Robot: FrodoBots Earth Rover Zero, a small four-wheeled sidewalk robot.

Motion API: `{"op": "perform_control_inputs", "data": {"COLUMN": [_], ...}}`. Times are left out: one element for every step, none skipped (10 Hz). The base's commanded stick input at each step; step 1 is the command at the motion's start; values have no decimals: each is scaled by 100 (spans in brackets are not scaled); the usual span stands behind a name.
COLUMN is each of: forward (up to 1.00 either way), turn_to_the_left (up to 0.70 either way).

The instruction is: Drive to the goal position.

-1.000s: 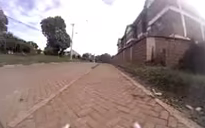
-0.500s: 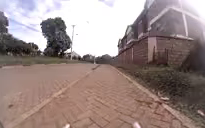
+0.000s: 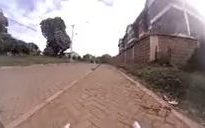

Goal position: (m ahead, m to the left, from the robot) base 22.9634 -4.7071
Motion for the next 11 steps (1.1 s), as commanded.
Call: {"op": "perform_control_inputs", "data": {"forward": [50, 50, 50, 50, 50, 50, 50, 50, 50, 50, 50], "turn_to_the_left": [0, 0, 0, -50, -48, -23, 0, 0, 0, 0, 0]}}
